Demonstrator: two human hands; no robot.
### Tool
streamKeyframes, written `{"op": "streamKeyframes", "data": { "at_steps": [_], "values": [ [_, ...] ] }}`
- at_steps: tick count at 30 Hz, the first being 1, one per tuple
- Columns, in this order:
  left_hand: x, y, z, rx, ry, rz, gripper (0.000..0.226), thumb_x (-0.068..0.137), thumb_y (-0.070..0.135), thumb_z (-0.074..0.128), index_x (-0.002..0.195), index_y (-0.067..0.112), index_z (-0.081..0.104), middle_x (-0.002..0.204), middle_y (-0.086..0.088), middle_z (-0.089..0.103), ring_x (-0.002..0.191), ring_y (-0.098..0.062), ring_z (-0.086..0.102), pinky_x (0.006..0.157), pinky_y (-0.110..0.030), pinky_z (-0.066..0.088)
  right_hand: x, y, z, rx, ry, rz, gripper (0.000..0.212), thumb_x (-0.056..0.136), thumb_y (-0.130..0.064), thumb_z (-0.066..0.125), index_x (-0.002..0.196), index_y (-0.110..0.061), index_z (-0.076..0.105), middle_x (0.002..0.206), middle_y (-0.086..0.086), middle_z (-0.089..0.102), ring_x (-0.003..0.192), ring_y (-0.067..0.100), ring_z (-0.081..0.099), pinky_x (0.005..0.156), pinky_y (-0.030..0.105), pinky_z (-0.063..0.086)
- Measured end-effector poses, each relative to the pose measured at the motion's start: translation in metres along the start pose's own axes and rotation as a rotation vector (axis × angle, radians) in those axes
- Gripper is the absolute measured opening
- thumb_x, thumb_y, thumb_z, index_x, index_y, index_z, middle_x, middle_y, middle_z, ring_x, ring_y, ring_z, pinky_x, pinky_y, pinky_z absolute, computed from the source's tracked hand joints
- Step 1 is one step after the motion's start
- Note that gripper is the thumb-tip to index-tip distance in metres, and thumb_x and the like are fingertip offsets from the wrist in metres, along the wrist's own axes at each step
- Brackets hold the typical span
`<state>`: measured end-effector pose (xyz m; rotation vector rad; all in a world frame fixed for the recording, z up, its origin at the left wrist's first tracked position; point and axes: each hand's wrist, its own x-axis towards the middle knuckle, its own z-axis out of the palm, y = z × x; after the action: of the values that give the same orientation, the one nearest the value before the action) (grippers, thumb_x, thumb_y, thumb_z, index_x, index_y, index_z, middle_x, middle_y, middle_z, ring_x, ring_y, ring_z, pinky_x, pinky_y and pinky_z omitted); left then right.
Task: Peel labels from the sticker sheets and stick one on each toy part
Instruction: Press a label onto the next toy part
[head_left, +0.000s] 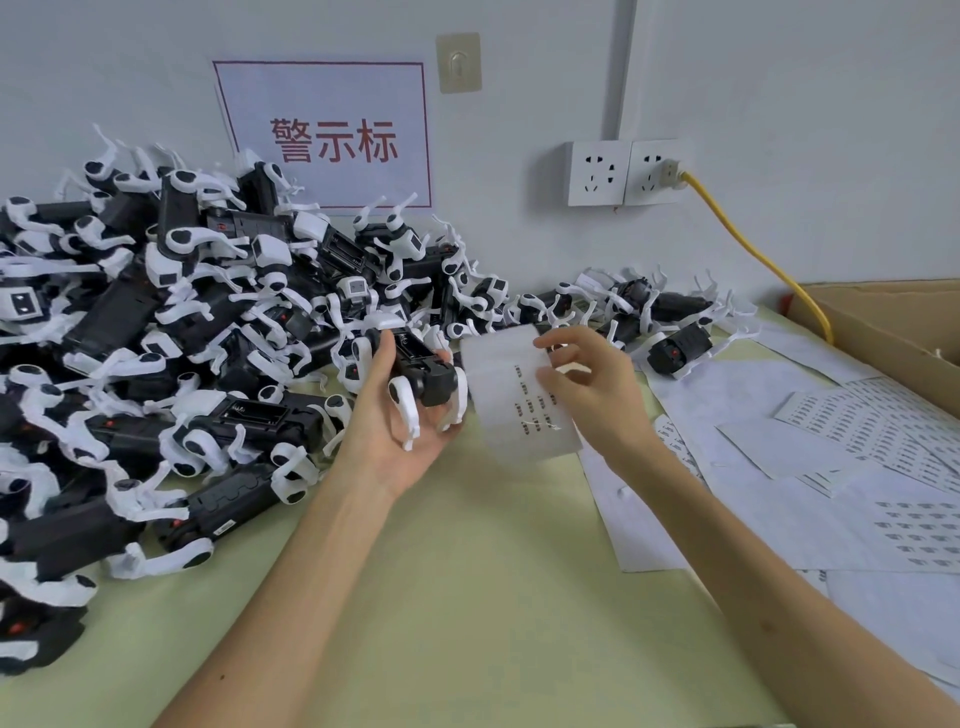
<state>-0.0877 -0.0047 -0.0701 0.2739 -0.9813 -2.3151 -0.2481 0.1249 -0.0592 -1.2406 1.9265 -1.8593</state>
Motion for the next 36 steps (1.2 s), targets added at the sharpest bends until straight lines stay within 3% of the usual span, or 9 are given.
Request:
{"op": "streamKeyframes", "data": {
  "at_steps": [2,4,8,12,16,20,23,26,36],
  "values": [
    [-0.002,0.0,0.001,0.002,-0.024,-0.002,0.05,0.09,0.066,0.057,0.108,0.02,0.064,0.1,0.003,0.061,0.071,-0.02,0.053,0.077,-0.033,0.034,-0.001,-0.003,0.0,0.037,0.05,-0.043,0.033,0.093,-0.001,0.063,0.09,-0.033,0.072,0.081,-0.023,0.063,0.068,0.007,0.062,0.066,0.025,0.051],
    [-0.004,0.0,0.003,0.019,-0.045,-0.009,0.051,0.089,0.067,0.056,0.104,0.02,0.066,0.097,0.002,0.061,0.071,-0.02,0.055,0.078,-0.034,0.033,-0.002,-0.005,-0.001,0.084,0.073,-0.051,0.036,0.093,0.002,0.06,0.09,-0.031,0.074,0.086,-0.02,0.064,0.071,0.007,0.062,0.067,0.025,0.05],
    [-0.007,0.0,0.009,0.166,-0.026,-0.008,0.049,0.092,0.059,0.055,0.087,0.01,0.059,0.081,-0.015,0.045,0.065,-0.03,0.055,0.066,-0.038,0.034,-0.003,-0.006,-0.001,0.107,0.067,-0.066,0.041,0.094,0.005,0.056,0.095,-0.031,0.075,0.103,-0.013,0.068,0.075,0.007,0.063,0.067,0.018,0.049],
    [-0.007,-0.001,0.011,0.195,0.044,-0.022,0.026,0.083,0.035,0.08,0.087,0.015,0.064,0.092,-0.011,0.059,0.079,-0.026,0.06,0.065,-0.034,0.052,-0.004,-0.006,0.0,0.088,0.03,-0.107,0.045,0.095,0.009,0.052,0.099,-0.029,0.076,0.111,-0.007,0.067,0.074,0.003,0.061,0.068,0.013,0.045],
    [-0.014,-0.001,0.016,0.269,-0.074,-0.036,0.022,0.075,0.033,0.075,0.081,0.014,0.067,0.076,-0.012,0.055,0.071,-0.031,0.049,0.063,-0.032,0.046,-0.006,-0.004,0.001,-0.034,0.0,-0.195,0.039,0.094,0.009,0.052,0.105,-0.018,0.077,0.107,-0.007,0.062,0.087,0.007,0.062,0.077,0.021,0.048],
    [-0.019,-0.002,0.02,0.333,-0.111,-0.054,0.021,0.073,0.036,0.075,0.083,0.017,0.071,0.079,-0.011,0.06,0.071,-0.029,0.055,0.067,-0.032,0.031,-0.009,-0.005,0.004,-0.081,-0.054,-0.24,0.027,0.092,0.001,0.064,0.107,-0.017,0.078,0.104,-0.006,0.061,0.087,0.006,0.059,0.079,0.026,0.051],
    [-0.017,-0.003,0.02,0.298,-0.069,-0.04,0.018,0.075,0.033,0.075,0.083,0.017,0.073,0.081,-0.009,0.061,0.073,-0.023,0.058,0.068,-0.03,0.047,-0.01,-0.005,0.004,-0.107,-0.092,-0.265,0.024,0.087,-0.007,0.075,0.106,-0.022,0.077,0.109,-0.007,0.061,0.092,0.008,0.061,0.077,0.018,0.049],
    [-0.015,-0.003,0.019,0.231,-0.054,-0.026,0.02,0.082,0.034,0.067,0.08,0.015,0.075,0.08,-0.006,0.061,0.073,-0.019,0.061,0.066,-0.029,0.051,-0.009,-0.003,0.004,-0.17,-0.07,-0.335,0.025,0.083,-0.011,0.082,0.105,-0.023,0.077,0.113,-0.005,0.058,0.098,0.003,0.057,0.077,0.011,0.044],
    [-0.013,-0.001,0.016,0.228,-0.042,-0.006,0.026,0.084,0.036,0.07,0.089,0.011,0.077,0.078,-0.006,0.064,0.072,-0.019,0.063,0.064,-0.029,0.054,-0.004,0.003,0.002,-0.296,-0.091,-0.393,0.023,0.081,-0.029,0.086,0.103,-0.029,0.079,0.115,-0.008,0.057,0.111,0.012,0.053,0.089,0.02,0.038]
  ]
}}
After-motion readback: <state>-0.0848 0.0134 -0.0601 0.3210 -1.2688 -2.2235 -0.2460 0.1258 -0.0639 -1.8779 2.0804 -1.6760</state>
